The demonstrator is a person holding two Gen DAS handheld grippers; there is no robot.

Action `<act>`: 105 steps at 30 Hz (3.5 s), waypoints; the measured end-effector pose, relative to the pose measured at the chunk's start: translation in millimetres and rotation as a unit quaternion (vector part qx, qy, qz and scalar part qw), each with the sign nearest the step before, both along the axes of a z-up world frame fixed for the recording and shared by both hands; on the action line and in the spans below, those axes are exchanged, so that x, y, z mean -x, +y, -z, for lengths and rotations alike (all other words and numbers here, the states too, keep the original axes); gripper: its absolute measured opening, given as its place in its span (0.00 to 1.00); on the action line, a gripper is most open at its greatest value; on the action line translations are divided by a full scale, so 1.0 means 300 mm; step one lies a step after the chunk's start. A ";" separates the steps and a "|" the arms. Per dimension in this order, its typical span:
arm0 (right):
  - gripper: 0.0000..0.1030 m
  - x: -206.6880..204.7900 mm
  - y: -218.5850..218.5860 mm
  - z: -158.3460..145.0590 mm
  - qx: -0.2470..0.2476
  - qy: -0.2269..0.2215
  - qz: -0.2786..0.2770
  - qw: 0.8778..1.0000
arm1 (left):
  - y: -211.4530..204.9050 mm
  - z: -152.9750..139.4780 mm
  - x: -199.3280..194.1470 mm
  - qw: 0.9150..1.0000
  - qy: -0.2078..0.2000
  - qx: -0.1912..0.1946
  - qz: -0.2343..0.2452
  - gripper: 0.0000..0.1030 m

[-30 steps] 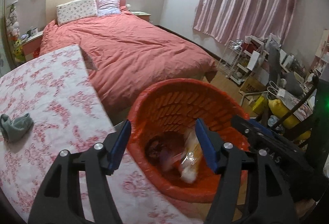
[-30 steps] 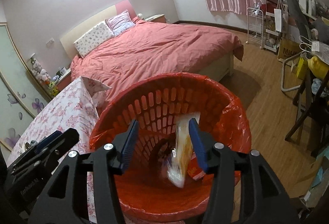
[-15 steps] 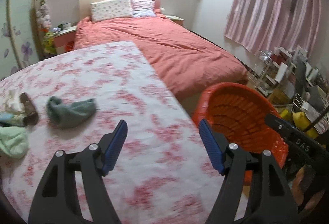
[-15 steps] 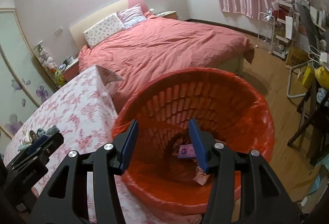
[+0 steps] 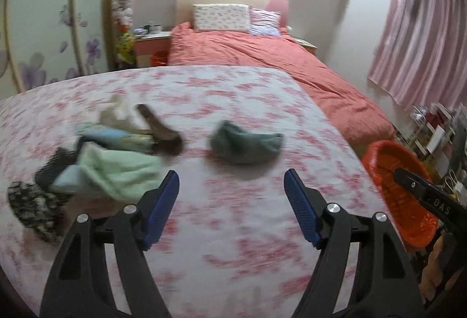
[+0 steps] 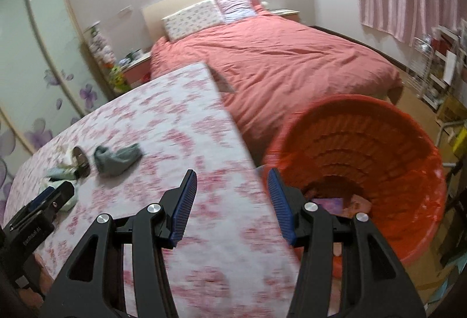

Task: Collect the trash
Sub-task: 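Grasp the grey-green sock with the right tool while the left tool grasps the green towel, then carry the sock and towel over the orange basket and release both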

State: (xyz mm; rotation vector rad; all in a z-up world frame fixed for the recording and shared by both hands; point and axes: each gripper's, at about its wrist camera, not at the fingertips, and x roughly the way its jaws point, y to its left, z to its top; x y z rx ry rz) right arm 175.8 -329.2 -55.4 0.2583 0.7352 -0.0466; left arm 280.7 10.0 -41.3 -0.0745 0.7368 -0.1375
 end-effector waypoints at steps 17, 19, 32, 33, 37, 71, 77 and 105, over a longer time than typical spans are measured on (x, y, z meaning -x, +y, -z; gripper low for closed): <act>0.50 -0.267 0.454 0.045 0.040 0.019 -0.123 0.991 | 0.363 0.009 0.024 0.997 0.004 0.000 -0.083 0.73; 0.50 -0.298 0.475 0.055 0.038 0.025 -0.127 0.991 | 0.382 0.013 0.019 0.996 0.006 0.001 -0.087 0.74; 0.13 -0.347 0.499 0.122 0.072 0.054 -0.127 0.988 | 0.399 0.058 -0.032 0.996 0.021 0.004 -0.086 0.74; 0.10 -0.343 0.488 0.120 0.067 0.054 -0.123 0.989 | 0.395 0.055 -0.034 0.996 0.020 0.005 -0.085 0.74; 0.09 -0.307 0.423 0.108 0.042 0.046 -0.107 0.992 | 0.383 0.043 -0.039 0.997 0.015 0.004 -0.082 0.74; 0.09 -0.146 0.232 0.054 0.018 0.027 -0.081 0.996 | 0.142 0.054 -0.107 0.999 0.030 -0.024 0.004 0.18; 0.09 -0.083 0.182 -0.014 0.012 0.000 -0.071 0.997 | 0.064 -0.042 -0.050 0.999 0.001 -0.020 0.028 0.18; 0.09 0.166 -0.243 -0.132 -0.023 -0.097 0.060 0.993 | -0.495 -0.171 0.145 0.979 -0.039 0.041 0.198 0.18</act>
